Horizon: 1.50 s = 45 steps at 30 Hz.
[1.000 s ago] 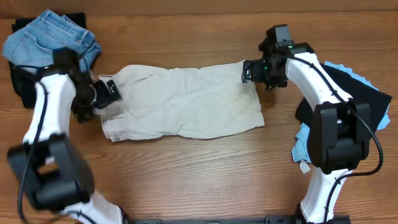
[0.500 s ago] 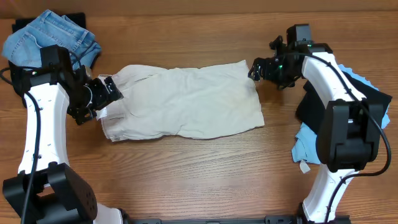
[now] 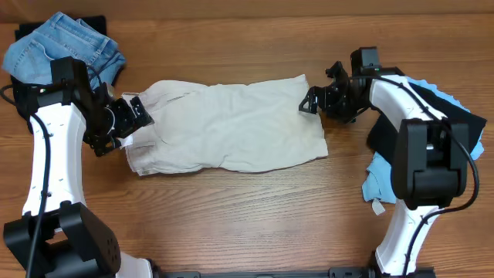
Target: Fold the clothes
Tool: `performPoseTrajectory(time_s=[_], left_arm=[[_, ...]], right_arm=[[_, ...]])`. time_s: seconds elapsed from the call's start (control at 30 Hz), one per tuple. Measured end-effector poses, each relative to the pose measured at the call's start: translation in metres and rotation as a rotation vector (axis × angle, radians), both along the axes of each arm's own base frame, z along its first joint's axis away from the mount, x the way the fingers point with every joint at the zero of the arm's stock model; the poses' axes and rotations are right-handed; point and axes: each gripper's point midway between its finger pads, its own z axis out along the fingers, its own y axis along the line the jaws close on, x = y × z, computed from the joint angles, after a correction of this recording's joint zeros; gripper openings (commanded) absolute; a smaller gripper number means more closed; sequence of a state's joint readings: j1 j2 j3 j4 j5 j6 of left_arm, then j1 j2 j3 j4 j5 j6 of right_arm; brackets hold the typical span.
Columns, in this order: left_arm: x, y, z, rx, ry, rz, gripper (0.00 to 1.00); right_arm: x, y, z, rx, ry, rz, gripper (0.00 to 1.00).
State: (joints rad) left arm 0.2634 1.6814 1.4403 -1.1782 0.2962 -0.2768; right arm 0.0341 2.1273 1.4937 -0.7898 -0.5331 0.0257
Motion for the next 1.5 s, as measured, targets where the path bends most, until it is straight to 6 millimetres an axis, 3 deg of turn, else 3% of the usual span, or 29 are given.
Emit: performPoseTrajectory(time_s=[0.23,0.33,0.47,0.63,0.7,0.9,1.0,1.3,1.4,1.5], left_arm=[[0.0,0.0,0.0,0.0,0.0,0.0,1.0],[0.0,0.0,0.0,0.0,0.0,0.0,1.0],[0.0,-0.001,0.0,-0.001,0.001,-0.002,1.0],[0.0,-0.001,0.0,-0.001,0.0,-0.002,1.0],[0.0,-0.001,0.0,-0.001,0.001,-0.002,1.0],[-0.001,-0.001,0.0,-0.001,0.003,-0.002,1.0],[-0.001,-0.001,0.0,-0.001,0.003,-0.002,1.0],[0.0,-0.001,0.0,0.002,-0.001,-0.014,1.0],[0.0,-0.001,0.0,0.003,-0.005,-0.02,1.0],[0.001,-0.001,0.0,0.004,-0.008,-0.02,1.0]], right_arm=[[-0.003,0.021,0.005,0.152,0.018,0.029,1.0],[-0.003,0.027,0.001,0.196,0.038,0.036,0.95],[-0.005,0.041,-0.002,0.257,0.06,0.061,0.68],[-0.013,0.049,-0.014,0.269,0.105,0.073,0.18],[-0.016,0.049,-0.022,0.257,0.131,0.066,0.04],[-0.016,0.046,-0.025,0.271,0.177,0.004,0.04],[-0.011,0.029,-0.027,0.268,0.209,-0.075,0.04],[-0.008,-0.071,-0.023,0.031,0.264,-0.37,0.04],[-0.013,-0.095,-0.013,-0.122,0.239,-0.426,0.04],[-0.012,-0.107,0.009,-0.234,0.178,-0.458,0.04]])
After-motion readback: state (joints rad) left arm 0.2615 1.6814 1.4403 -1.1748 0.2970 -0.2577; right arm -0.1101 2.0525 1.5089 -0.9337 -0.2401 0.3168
